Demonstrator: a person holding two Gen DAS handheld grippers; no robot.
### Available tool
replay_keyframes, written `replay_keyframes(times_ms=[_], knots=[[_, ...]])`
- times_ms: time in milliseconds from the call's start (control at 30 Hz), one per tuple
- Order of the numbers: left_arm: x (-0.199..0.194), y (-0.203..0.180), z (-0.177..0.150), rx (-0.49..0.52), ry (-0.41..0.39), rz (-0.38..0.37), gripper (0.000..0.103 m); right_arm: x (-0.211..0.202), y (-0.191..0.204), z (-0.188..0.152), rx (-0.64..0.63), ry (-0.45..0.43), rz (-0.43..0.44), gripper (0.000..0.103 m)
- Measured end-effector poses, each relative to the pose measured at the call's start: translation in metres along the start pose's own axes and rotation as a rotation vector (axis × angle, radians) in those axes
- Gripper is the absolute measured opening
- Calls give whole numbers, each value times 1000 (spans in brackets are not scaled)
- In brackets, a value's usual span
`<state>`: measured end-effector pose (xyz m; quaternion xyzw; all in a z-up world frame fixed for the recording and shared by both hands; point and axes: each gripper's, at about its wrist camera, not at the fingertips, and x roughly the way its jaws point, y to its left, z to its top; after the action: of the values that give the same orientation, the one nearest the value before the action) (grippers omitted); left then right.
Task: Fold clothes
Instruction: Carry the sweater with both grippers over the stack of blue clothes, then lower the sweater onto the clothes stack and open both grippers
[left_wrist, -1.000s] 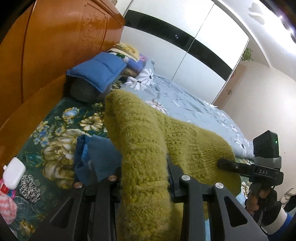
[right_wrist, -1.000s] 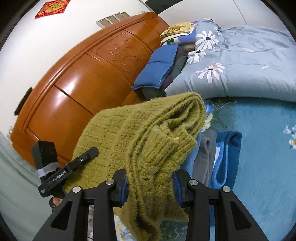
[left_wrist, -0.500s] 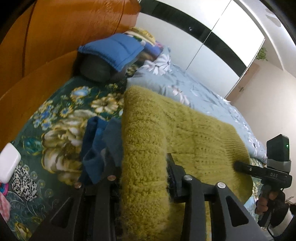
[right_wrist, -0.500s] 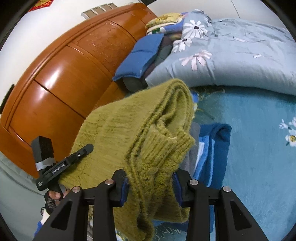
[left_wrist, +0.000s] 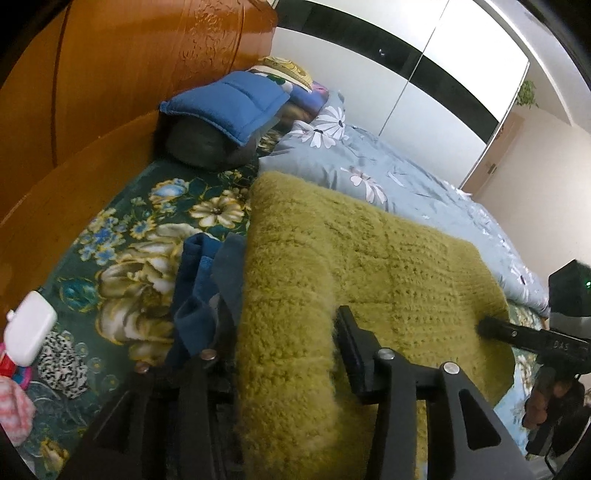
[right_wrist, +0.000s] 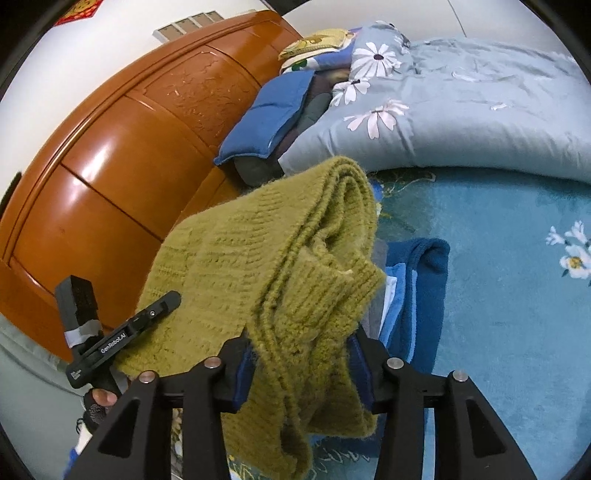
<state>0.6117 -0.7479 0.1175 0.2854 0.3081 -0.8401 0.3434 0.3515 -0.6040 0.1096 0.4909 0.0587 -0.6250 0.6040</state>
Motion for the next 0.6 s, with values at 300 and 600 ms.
replay_keyframes(times_ms=[300,600], knots=[[-39,-11,-17,-48,-56,36,55,-27,9,-21,-64,-37,7,72],[-72,-41,-52,-43,-105,118,70,-54,17,-62,-124,-59,-11,89]])
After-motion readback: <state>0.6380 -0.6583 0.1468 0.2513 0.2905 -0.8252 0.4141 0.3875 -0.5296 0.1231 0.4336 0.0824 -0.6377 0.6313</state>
